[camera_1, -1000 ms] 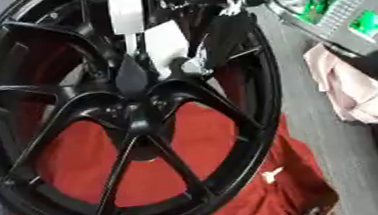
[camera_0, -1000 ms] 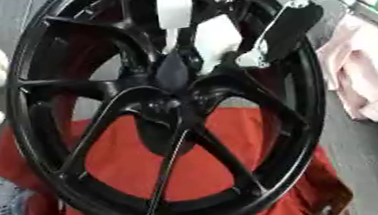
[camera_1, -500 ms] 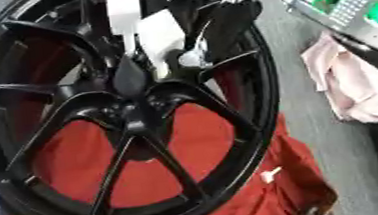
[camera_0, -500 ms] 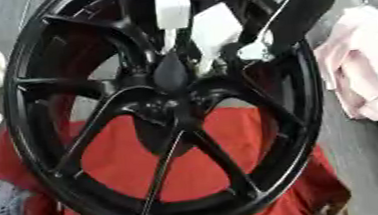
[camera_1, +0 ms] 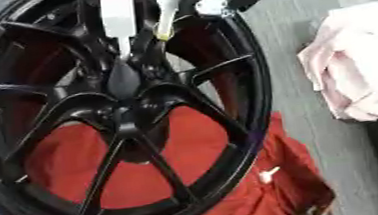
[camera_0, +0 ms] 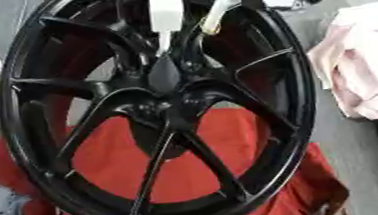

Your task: Pull the pin out of the wheel hub.

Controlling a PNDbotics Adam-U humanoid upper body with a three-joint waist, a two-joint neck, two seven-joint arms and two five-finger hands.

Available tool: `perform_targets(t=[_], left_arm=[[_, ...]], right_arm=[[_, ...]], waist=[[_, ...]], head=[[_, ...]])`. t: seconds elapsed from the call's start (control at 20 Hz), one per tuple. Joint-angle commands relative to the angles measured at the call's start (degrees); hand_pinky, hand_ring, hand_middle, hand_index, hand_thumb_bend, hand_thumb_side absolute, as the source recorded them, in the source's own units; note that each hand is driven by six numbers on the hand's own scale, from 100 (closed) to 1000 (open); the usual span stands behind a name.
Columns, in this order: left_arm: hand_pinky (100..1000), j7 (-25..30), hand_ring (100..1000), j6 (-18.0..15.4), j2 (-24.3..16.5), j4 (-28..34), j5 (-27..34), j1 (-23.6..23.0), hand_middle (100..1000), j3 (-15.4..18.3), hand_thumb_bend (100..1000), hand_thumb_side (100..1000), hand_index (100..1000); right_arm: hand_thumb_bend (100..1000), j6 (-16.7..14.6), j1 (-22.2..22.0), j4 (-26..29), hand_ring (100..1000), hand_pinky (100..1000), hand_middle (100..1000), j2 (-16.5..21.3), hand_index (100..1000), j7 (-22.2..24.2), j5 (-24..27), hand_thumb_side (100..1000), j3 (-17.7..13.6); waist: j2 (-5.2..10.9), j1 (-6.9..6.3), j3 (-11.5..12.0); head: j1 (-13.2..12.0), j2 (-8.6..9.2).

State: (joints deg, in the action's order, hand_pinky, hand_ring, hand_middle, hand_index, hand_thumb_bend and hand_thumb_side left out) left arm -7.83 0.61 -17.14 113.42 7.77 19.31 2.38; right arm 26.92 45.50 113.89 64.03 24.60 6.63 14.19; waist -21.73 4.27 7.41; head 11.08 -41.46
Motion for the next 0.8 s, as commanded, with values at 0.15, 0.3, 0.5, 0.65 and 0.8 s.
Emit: perform_targets(t=[0.15, 0.3, 0.5, 0.65, 0.8], left_arm=[[840, -0.7, 701, -0.1, -0.5, 1.2, -0.4, 0.3, 623, 1.0, 100, 810, 844], [841, -1.0, 701, -0.2, -0.5, 1.2, -0.5, 0.4, 623, 1.3, 100, 807, 844], [841, -1.4, 701, -0.2, -0.5, 1.2, -0.7, 0.3, 624, 1.7, 100, 806, 844], [842, -1.6, 701, -0.3, -0.4, 1.2, -0.9, 0.3, 624, 1.9, 100, 804, 843], [842, -1.8, 701, -0.3, -0.4, 1.2, -1.0, 0.3, 624, 2.0, 100, 802, 843]], right_arm=[[100, -1.4, -10.5, 0.7, 653, 742, 358, 7.8, 436, -9.3, 2.8, 100, -10.5], [100, -1.9, -18.6, 0.7, 652, 744, 357, 8.9, 434, -16.0, 4.2, 100, -16.5], [100, -1.1, -28.6, 0.7, 653, 745, 369, 7.5, 446, -23.8, 3.2, 100, -23.0], [100, 0.4, -35.0, 0.2, 658, 747, 378, 4.6, 456, -28.0, -0.8, 100, -26.6], [100, 1.6, -39.2, -1.5, 663, 750, 390, 0.9, 468, -31.4, -4.0, 100, -29.3]], waist=[[1.69, -1.14, -1.1], [1.59, -1.81, -2.1], [1.53, -2.51, -3.3], [1.56, -2.94, -3.8], [1.6, -3.4, -3.9]], head=[[-1.4, 1.73], [-2.3, 2.16], [-3.6, 2.51], [-4.3, 2.74], [-4.9, 2.99]])
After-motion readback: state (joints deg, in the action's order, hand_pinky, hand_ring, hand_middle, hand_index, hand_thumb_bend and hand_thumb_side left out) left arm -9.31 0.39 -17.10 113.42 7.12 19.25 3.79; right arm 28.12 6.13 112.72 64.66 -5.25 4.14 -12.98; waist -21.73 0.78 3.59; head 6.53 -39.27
